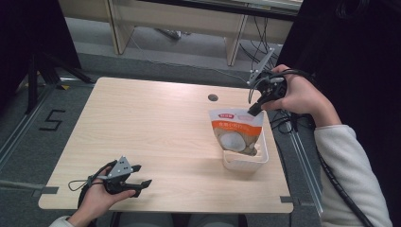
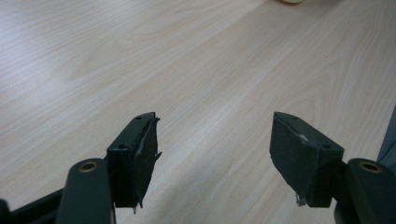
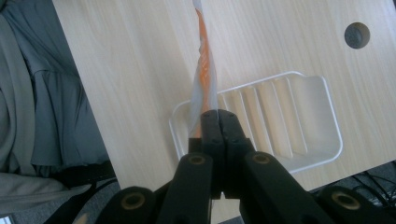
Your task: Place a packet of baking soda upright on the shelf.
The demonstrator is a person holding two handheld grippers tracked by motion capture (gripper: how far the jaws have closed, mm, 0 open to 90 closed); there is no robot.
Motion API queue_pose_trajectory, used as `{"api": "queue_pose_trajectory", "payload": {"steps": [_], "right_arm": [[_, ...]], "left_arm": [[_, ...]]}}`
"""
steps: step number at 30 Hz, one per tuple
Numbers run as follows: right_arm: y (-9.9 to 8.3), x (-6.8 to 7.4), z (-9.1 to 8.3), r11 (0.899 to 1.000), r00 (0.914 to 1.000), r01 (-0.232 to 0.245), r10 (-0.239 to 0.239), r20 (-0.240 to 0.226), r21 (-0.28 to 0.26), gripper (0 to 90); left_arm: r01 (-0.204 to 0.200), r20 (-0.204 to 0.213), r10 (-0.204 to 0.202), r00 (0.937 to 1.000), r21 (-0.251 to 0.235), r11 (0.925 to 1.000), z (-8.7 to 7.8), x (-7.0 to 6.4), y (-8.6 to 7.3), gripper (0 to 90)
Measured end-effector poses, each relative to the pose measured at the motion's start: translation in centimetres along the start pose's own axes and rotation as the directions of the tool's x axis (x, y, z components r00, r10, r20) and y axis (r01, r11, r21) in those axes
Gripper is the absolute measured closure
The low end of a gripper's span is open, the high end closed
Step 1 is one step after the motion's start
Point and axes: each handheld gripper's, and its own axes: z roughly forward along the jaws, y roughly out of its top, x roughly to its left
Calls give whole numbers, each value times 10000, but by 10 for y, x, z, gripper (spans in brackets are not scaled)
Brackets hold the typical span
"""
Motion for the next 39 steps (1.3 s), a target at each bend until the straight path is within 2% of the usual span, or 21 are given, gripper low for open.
{"api": "queue_pose_trajectory", "payload": {"steps": [2, 3, 5, 6, 10, 17, 20, 24, 28, 30, 32, 39], "right_arm": [[-2, -1, -1, 10000, 10000, 35, -35, -52, 25, 900], [-3, -2, -1, 10000, 10000, -77, 76, 63, 50, 900], [-5, -3, -1, 10000, 10000, 53, -53, 1, 37, 900], [-6, -2, -2, 9998, 9998, -154, 153, 91, 97, 900], [-8, -4, -2, 9999, 10000, 39, -39, 17, 129, 900], [-12, -7, 0, 9998, 9999, 111, -112, 91, 184, 900], [-14, -6, -1, 9995, 9998, -123, 118, 186, 285, 900], [-15, -9, 0, 9994, 9997, 167, -172, 156, 314, 900], [-15, -9, 1, 9991, 9997, 199, -204, 146, 365, 900], [-15, -9, 2, 9991, 9998, 55, -64, 210, 425, 900], [-16, -11, 3, 9990, 9997, 213, -217, 112, 388, 900], [-17, -13, 4, 9989, 9995, 233, -241, 186, 410, 900]], "left_arm": [[-6, 15, 6, 10000, -34, 10000, 0, 0, 0, 318], [6, 51, -6, 10000, 3, 10000, 0, 0, 0, 318], [5, -12, -5, 10000, -19, 10000, 0, 0, 0, 317], [-15, -22, 15, 10000, -32, 10000, 0, 0, 0, 317], [-8, -8, 8, 10000, -27, 10000, 0, 0, 0, 317], [-4, -9, 4, 10000, -19, 10000, 0, 0, 0, 317], [-7, -8, 7, 10000, -25, 10000, 0, 0, 0, 317], [12, 55, -12, 10000, -96, 10000, 1, 0, 0, 316], [64, 32, -63, 10000, -52, 10000, 1, 0, 0, 316], [180, -28, -180, 9998, -6, 9998, 0, -1, -1, 315], [222, -28, -222, 9997, -81, 9997, 1, -1, -1, 315], [238, 51, -238, 9997, -127, 9996, 1, -1, -1, 315]]}}
